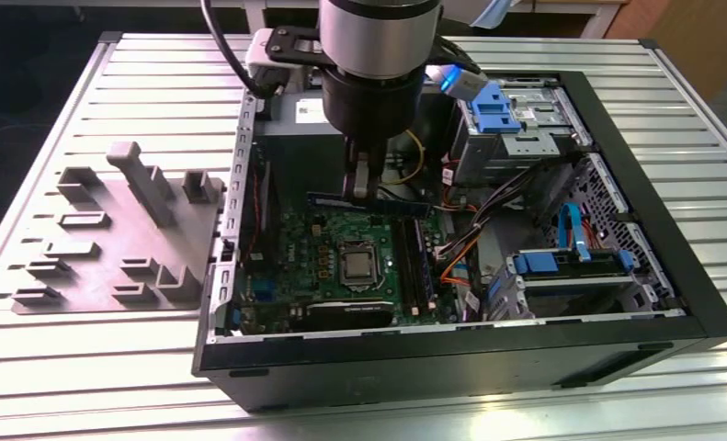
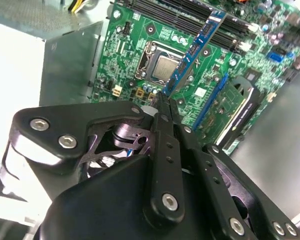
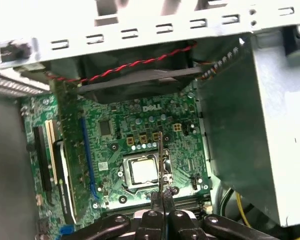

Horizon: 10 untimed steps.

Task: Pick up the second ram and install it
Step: 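Insert the second ram into the second slot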

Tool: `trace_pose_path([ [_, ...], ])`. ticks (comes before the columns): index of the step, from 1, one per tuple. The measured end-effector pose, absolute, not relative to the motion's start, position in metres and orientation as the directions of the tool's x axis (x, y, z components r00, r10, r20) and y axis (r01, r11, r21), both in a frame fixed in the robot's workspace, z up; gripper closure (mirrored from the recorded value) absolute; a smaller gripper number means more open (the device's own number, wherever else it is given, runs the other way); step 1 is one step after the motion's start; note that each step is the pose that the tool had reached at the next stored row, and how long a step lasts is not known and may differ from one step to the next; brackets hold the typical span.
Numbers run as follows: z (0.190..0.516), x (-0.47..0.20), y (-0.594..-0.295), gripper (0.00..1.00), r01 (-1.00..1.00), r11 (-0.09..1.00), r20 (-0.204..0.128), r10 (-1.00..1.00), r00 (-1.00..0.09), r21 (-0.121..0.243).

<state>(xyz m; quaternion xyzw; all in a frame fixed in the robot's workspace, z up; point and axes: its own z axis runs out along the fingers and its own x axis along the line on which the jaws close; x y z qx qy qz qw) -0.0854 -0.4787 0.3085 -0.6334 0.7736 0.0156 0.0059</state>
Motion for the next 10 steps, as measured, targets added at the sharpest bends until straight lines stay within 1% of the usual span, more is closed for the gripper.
trace_pose_path([
  [10,0.3064,-0.0854,-0.4787,0.89,-0.929,0.371,-0.029,-0.928,-0.371,0.017],
])
